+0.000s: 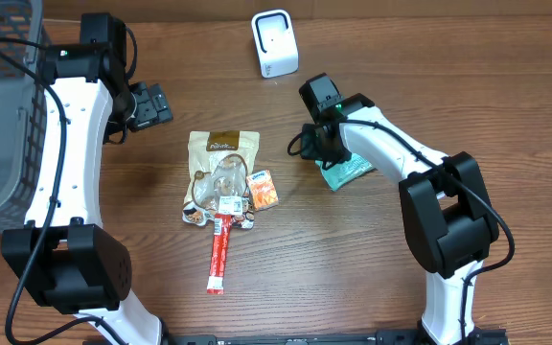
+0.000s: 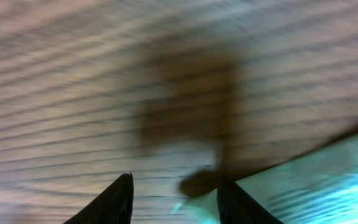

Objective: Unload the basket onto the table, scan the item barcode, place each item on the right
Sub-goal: 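Carry the wipes pack back right and lower it to the table, then move the right gripper left and grasp the orange Kleenex pack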

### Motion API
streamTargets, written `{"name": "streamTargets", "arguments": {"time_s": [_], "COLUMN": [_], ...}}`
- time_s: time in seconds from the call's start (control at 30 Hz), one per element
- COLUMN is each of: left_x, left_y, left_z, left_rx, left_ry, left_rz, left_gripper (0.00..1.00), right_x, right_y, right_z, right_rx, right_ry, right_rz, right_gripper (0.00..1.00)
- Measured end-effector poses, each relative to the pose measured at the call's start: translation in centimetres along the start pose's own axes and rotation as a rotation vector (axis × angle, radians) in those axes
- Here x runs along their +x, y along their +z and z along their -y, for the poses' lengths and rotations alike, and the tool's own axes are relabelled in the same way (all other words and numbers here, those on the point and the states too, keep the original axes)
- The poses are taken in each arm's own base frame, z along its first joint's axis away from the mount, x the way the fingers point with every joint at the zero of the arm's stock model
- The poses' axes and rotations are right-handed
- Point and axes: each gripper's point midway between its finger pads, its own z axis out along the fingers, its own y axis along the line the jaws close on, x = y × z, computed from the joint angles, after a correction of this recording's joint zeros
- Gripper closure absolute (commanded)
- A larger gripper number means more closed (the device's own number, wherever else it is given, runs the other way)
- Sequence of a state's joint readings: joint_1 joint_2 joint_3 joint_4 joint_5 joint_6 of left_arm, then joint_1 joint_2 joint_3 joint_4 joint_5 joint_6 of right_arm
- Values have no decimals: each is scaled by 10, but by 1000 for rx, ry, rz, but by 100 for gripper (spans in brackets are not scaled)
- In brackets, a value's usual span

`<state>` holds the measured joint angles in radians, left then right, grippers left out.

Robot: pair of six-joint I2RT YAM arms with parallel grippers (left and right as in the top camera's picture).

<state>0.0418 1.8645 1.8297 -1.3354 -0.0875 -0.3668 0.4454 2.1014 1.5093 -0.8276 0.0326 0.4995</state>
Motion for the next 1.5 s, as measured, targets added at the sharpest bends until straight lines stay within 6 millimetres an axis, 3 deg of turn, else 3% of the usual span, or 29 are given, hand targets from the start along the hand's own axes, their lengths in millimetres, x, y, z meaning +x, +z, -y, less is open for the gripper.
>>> {"name": "streamTargets", "arguments": {"time_s": [0.47, 0.63, 0.73, 0.83, 0.9, 0.97, 1.13, 1.27, 1.5], "left_x": [0, 0, 0, 0, 0, 0, 0, 0, 0], "left_y": [0, 0, 0, 0, 0, 0, 0, 0, 0], "left_z": [0, 0, 0, 0, 0, 0, 0, 0, 0], "left_rx": [0, 0, 0, 0, 0, 0, 0, 0, 0], "left_ry": [0, 0, 0, 0, 0, 0, 0, 0, 0], "left_rz": [0, 0, 0, 0, 0, 0, 0, 0, 0], "left_gripper": [0, 0, 0, 0, 0, 0, 0, 0, 0], "right_x": [28, 23, 15, 9, 11, 20, 44, 56, 69], "right_y": [-4, -17, -40, -71, -106, -118, -120, -124, -128], "right_z": [78, 95, 82, 55, 13, -10, -46, -74, -100], "right_rx": [255, 286, 210, 76, -95, -173, -260, -312, -358], "right_ry": [72, 104, 111, 90, 26, -32, -127, -195, -263], "right_rz": [-132, -117, -69, -8, 44, 40, -9, 4, 16], "right_gripper": [56, 61, 61, 58, 53, 52, 51, 44, 40]}}
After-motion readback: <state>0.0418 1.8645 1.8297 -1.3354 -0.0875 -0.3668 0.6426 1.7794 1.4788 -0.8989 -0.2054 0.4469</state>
